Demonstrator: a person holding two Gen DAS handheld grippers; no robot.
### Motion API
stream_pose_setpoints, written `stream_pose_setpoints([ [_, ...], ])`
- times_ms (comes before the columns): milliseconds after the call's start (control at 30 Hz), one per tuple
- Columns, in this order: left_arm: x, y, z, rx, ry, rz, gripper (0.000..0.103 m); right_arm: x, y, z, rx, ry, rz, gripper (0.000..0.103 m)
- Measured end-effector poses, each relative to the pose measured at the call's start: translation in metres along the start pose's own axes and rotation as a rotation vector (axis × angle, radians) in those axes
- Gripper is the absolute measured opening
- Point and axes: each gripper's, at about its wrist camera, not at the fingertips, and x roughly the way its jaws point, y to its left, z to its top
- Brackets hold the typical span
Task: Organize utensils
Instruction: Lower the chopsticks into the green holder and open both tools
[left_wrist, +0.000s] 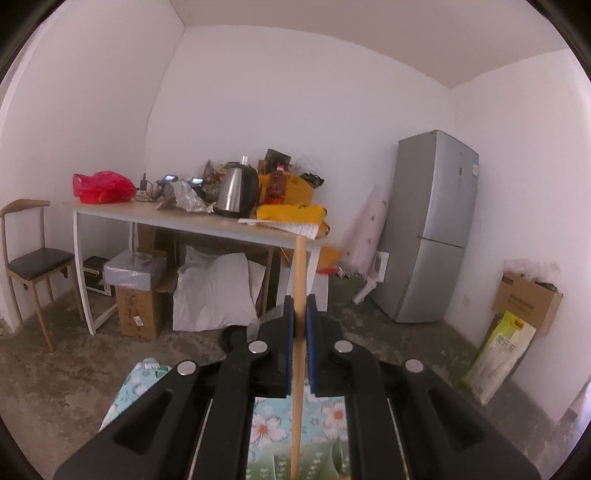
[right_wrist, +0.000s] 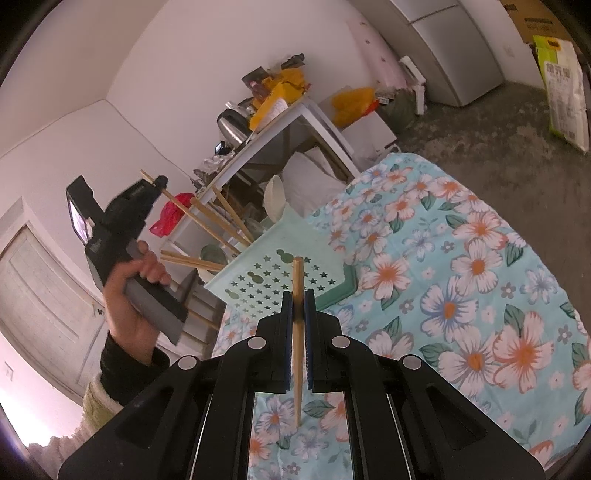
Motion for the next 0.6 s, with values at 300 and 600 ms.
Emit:
stream_pose_setpoints([
  [300,-0.045,-0.003,-0.01,0.022,-0.026,-0.066,0.041,-0.004,0.003,-0.002,-0.004,-0.002,0.008,0.004],
  [600,-0.116,0.009,-0.017,0.02,0.006,-0.131,0.067,-0.023,0.02,0.002,-0.063,-0.044,0.007,0.004],
])
